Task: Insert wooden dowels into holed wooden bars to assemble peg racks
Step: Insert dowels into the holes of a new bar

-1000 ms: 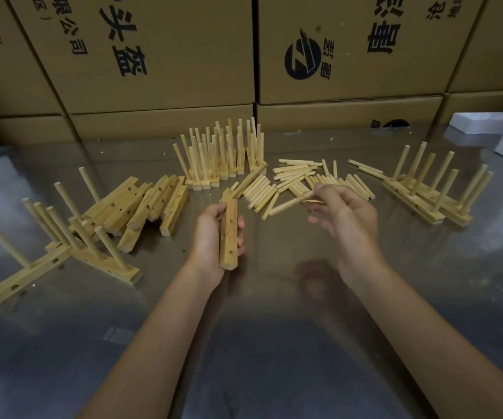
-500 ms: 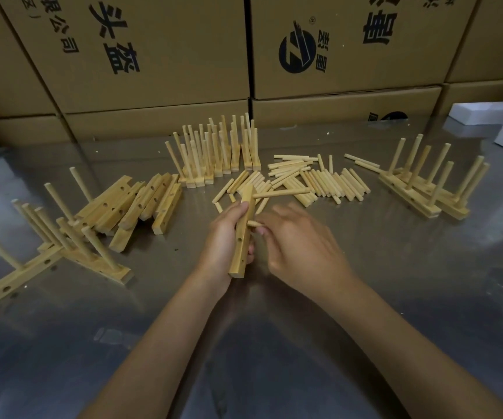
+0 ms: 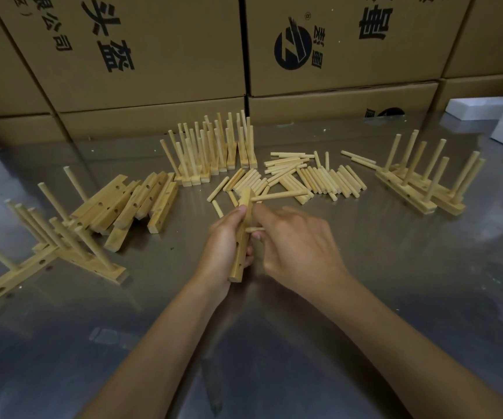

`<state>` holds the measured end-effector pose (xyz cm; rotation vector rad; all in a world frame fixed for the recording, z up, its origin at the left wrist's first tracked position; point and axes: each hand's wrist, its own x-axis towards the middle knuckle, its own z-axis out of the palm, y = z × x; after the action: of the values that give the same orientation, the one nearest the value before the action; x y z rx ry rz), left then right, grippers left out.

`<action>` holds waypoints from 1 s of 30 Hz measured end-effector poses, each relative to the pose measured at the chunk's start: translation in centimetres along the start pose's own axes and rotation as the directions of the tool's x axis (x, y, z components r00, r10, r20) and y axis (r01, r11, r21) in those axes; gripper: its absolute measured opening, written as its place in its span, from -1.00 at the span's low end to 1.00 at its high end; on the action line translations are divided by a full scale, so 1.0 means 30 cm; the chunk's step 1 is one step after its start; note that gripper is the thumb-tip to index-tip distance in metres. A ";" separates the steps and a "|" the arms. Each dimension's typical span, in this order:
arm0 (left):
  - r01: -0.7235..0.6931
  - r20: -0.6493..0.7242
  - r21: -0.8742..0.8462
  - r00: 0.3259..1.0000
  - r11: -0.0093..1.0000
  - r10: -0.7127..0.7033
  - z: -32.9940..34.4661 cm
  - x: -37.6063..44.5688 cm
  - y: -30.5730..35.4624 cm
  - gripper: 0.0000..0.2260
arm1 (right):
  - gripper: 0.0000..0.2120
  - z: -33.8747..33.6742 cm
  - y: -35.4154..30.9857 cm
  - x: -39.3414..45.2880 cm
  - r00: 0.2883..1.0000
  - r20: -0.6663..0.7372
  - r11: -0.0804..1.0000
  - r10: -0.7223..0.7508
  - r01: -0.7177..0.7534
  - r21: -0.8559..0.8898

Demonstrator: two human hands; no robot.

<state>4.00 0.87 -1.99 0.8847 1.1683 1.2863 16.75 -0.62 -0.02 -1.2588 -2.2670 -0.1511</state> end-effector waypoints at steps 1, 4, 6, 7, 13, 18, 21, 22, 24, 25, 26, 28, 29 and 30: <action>-0.002 -0.004 0.003 1.000 1.000 0.002 0.002 0.000 -0.002 -0.76 | -0.75 0.000 0.004 0.000 1.000 0.007 1.000 0.000 0.000 0.006; -0.004 -0.015 0.011 1.000 1.000 0.004 0.003 -0.002 -0.003 -0.74 | -0.82 0.003 0.017 0.003 1.000 0.018 0.997 0.014 -0.015 0.070; -0.018 -0.006 0.014 1.000 1.000 0.018 0.002 -0.003 -0.007 -0.76 | -0.79 0.010 0.024 0.007 0.999 0.029 0.993 0.045 -0.048 0.107; -0.027 -0.001 0.021 1.000 0.999 0.027 0.003 -0.004 -0.009 -0.76 | -0.77 0.016 0.029 0.008 0.997 0.043 0.989 0.062 -0.067 0.135; -0.030 -0.004 0.070 1.000 0.997 0.030 0.002 0.006 -0.010 -0.74 | -0.83 0.031 0.049 0.014 0.987 0.069 0.950 0.143 -0.156 0.269; -0.056 -0.076 0.095 0.995 0.994 0.063 -0.005 0.017 0.008 -0.76 | -0.95 0.035 0.048 0.019 0.990 0.018 0.957 0.141 -0.141 0.255; -0.049 -0.318 0.105 0.945 0.993 0.080 -0.057 0.050 0.034 -0.74 | -0.75 0.048 0.050 0.023 0.982 -0.148 0.970 0.118 -0.082 0.227; -0.029 -0.393 0.065 0.918 0.997 0.053 -0.088 0.065 0.043 -0.72 | -0.73 0.055 0.053 0.023 0.971 -0.193 0.969 0.139 -0.092 0.231; 0.010 -0.481 -0.061 0.876 0.998 -0.038 -0.153 0.089 0.059 -0.70 | -0.75 0.081 0.055 0.014 0.970 -0.161 0.957 0.180 -0.135 0.258; 0.022 -0.493 -0.115 0.867 0.993 -0.076 -0.179 0.097 0.065 -0.70 | -0.75 0.102 0.053 0.006 0.978 -0.098 0.954 0.183 -0.152 0.260; 0.026 -0.493 -0.158 0.864 0.987 -0.102 -0.196 0.101 0.070 -0.71 | -0.73 0.126 0.047 -0.002 0.984 -0.033 0.957 0.173 -0.160 0.243; 0.016 -0.471 -0.218 0.874 0.976 -0.120 -0.208 0.106 0.076 -0.71 | -0.69 0.176 0.033 -0.008 0.989 0.041 0.972 0.142 -0.148 0.181; 0.008 -0.455 -0.240 0.882 0.971 -0.120 -0.208 0.107 0.076 -0.70 | -0.68 0.196 0.024 0.002 0.990 0.040 0.979 0.133 -0.138 0.149; 0.001 -0.437 -0.261 0.892 0.965 -0.119 -0.207 0.107 0.076 -0.70 | -0.67 0.212 0.015 0.021 0.991 0.021 0.984 0.130 -0.132 0.119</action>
<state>-2.85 3.57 -1.66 0.3613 1.3332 1.5995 14.32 2.30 -5.16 -1.3432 -2.1620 0.0410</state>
